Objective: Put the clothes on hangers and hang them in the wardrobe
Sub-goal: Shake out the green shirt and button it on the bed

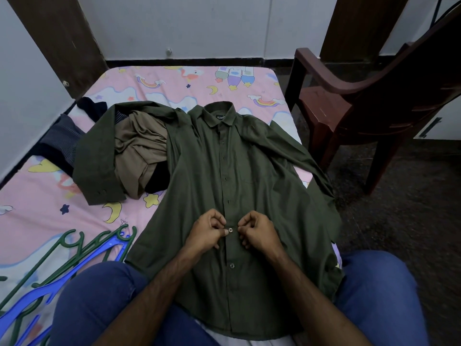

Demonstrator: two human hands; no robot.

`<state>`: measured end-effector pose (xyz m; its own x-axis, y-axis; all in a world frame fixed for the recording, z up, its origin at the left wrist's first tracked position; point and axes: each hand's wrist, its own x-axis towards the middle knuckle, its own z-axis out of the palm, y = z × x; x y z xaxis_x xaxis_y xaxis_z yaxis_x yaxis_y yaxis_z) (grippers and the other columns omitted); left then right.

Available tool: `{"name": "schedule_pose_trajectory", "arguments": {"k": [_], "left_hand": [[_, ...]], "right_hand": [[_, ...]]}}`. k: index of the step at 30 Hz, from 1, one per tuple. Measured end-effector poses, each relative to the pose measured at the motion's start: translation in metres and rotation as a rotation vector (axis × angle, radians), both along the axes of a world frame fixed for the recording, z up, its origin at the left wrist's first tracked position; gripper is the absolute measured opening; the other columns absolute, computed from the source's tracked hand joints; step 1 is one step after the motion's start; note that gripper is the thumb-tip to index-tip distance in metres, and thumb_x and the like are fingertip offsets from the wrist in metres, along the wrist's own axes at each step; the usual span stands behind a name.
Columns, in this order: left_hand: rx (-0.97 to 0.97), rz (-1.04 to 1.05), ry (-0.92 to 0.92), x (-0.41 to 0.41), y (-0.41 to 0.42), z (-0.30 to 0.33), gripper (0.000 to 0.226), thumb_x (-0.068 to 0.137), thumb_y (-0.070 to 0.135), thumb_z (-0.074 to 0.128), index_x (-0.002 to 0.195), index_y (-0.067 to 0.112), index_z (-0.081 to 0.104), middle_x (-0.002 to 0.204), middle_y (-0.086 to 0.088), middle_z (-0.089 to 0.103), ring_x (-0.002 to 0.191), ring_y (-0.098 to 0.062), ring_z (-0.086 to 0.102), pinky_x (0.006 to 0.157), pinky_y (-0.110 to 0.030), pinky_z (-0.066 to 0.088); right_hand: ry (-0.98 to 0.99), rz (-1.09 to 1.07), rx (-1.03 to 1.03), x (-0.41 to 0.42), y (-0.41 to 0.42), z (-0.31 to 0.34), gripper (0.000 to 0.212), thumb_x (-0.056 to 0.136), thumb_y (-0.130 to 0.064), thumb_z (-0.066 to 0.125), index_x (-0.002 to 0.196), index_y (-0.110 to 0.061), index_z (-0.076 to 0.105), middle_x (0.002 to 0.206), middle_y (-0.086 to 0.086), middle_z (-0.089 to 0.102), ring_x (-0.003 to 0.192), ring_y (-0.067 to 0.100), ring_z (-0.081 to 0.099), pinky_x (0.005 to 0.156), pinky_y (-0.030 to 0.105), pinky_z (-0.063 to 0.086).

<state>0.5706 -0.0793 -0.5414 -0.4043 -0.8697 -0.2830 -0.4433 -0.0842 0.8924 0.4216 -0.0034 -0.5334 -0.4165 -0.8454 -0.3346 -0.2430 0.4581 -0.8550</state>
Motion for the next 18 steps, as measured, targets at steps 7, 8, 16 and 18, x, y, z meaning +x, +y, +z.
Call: {"name": "schedule_pose_trajectory", "arguments": {"k": [7, 8, 16, 18], "left_hand": [[-0.176, -0.019, -0.108, -0.002, 0.005, -0.004, 0.021, 0.085, 0.015, 0.075, 0.088, 0.024, 0.056, 0.061, 0.0, 0.064, 0.044, -0.008, 0.056, 0.045, -0.029, 0.047], [-0.187, -0.016, -0.114, -0.003, 0.006, -0.004, 0.023, 0.085, 0.017, 0.076, 0.089, 0.025, 0.054, 0.061, 0.001, 0.063, 0.043, -0.007, 0.055, 0.046, -0.03, 0.047], [-0.306, 0.15, 0.076, -0.003, -0.029, 0.018, 0.022, 0.092, -0.007, 0.05, 0.106, 0.01, 0.056, 0.091, -0.007, 0.062, 0.072, -0.013, 0.066, 0.063, -0.03, 0.057], [-0.383, 0.048, 0.036, -0.007, -0.04, 0.017, 0.03, 0.088, -0.01, 0.051, 0.109, 0.009, 0.06, 0.101, -0.004, 0.064, 0.088, -0.013, 0.066, 0.078, -0.022, 0.053]], "right_hand": [[0.163, 0.016, -0.109, -0.01, -0.029, 0.022, 0.008, 0.091, -0.013, 0.061, 0.088, -0.019, 0.065, 0.072, -0.002, 0.069, 0.059, 0.011, 0.065, 0.059, 0.031, 0.055], [0.226, 0.02, -0.152, -0.01, -0.037, 0.025, 0.006, 0.091, -0.016, 0.062, 0.089, -0.02, 0.065, 0.077, -0.005, 0.068, 0.067, 0.009, 0.064, 0.064, 0.028, 0.054], [0.666, 0.231, 0.048, 0.008, -0.065, 0.012, 0.044, 0.085, -0.036, 0.066, 0.119, -0.011, 0.053, 0.12, 0.01, 0.062, 0.11, 0.029, 0.061, 0.09, 0.037, 0.05], [0.599, 0.153, 0.016, 0.003, -0.062, 0.011, 0.032, 0.085, -0.031, 0.063, 0.11, -0.012, 0.057, 0.113, 0.011, 0.067, 0.105, 0.031, 0.064, 0.086, 0.036, 0.051]]}}
